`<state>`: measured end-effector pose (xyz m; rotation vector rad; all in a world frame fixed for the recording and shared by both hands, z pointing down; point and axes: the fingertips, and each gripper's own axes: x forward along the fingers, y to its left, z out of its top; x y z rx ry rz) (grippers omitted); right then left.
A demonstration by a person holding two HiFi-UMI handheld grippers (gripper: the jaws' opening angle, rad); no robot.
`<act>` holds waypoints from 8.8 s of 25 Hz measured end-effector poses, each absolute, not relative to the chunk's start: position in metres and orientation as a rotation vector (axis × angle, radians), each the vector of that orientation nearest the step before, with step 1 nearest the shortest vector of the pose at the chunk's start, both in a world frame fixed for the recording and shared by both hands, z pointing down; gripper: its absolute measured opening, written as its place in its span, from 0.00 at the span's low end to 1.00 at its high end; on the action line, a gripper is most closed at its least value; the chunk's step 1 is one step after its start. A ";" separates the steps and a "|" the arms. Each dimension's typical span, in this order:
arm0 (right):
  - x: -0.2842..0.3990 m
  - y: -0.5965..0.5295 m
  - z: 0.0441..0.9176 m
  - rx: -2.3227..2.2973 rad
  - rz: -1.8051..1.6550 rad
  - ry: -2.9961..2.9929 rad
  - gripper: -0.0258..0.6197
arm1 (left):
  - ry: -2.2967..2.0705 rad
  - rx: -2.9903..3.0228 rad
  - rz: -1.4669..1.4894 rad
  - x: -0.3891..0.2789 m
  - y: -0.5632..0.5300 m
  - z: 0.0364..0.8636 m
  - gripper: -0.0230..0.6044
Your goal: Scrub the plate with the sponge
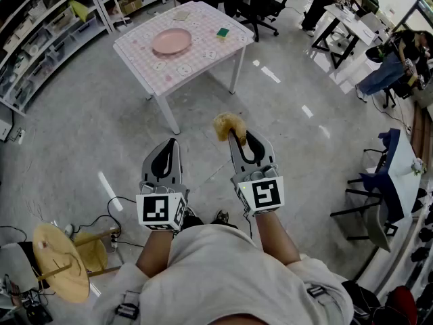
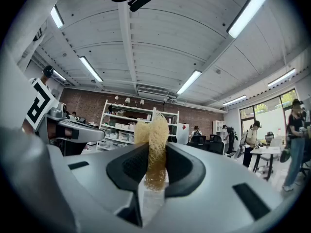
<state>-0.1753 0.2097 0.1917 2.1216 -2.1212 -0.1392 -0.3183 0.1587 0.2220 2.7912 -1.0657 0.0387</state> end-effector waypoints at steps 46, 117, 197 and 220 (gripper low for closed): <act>-0.140 -0.031 0.243 2.020 -0.093 -2.203 0.17 | -1.131 2.722 0.143 -0.283 -0.087 0.286 0.13; 0.083 -0.125 0.588 0.995 0.547 -2.329 0.17 | -1.173 1.770 0.577 -0.072 -0.097 0.654 0.15; 0.060 -0.015 0.666 0.333 -0.056 -1.984 0.17 | -1.184 1.867 0.472 -0.069 -0.107 0.624 0.10; 0.116 -0.147 0.656 0.676 0.105 -1.916 0.17 | -1.220 1.886 0.460 -0.062 -0.104 0.610 0.11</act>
